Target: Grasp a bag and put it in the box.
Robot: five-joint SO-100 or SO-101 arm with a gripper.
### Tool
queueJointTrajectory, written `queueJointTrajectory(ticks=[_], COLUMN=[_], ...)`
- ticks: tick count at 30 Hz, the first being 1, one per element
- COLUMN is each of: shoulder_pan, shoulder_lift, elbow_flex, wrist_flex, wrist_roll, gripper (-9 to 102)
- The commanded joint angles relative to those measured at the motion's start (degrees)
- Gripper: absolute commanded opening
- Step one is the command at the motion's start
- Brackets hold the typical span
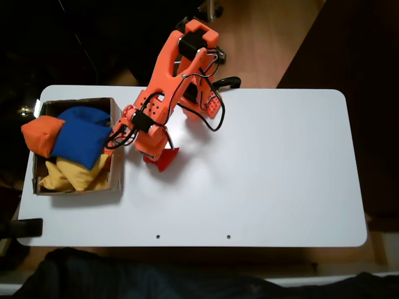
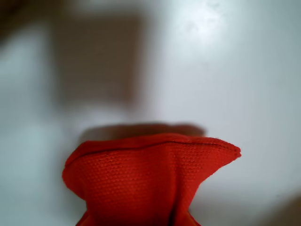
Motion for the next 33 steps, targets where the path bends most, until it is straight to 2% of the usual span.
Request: queueJointTrajectory(ticks=[1,14,27,30,33], shoulder_pan=[-1.32,-4.83,-3.78,-2.9,-1.58], shoulder_lift=[5.01,15.64,25.4,27.33,28.83], elbow_flex=[0.0,-0.09,-6.59,-8.44,-10.55], wrist_flex=[0.35,1.67,0.97,0.97,0.97], wrist_roll=[0.44,2.72,5.54,5.8,5.89], gripper=[9,7,7,2,2])
